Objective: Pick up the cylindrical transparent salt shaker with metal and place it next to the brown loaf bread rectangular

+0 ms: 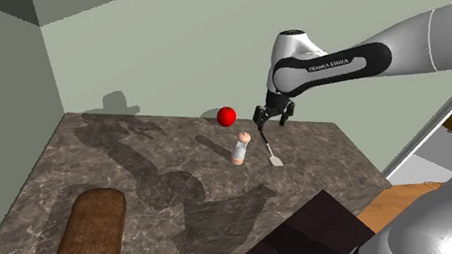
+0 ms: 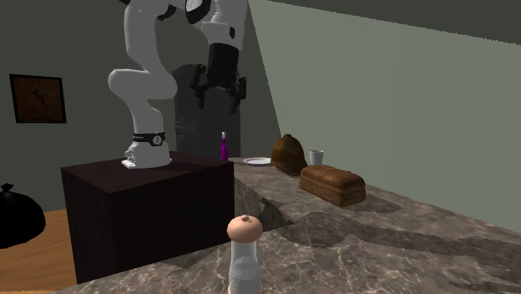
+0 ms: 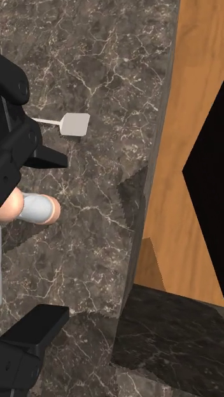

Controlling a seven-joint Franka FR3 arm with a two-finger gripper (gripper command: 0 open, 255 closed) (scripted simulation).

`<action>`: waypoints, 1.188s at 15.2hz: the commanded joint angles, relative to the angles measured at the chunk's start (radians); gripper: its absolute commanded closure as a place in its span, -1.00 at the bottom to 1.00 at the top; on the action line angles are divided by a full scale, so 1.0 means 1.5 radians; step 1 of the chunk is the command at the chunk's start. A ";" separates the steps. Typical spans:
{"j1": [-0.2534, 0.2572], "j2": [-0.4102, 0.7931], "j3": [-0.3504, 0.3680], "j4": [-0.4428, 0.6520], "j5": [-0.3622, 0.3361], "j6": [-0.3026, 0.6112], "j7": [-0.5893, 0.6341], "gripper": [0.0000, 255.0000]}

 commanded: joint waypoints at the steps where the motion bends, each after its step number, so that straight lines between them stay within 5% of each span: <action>1: -0.006 0.053 -0.005 0.031 -0.007 0.023 0.008 -1.00; 18: -0.033 0.493 -0.043 0.419 -0.019 0.082 0.053 -1.00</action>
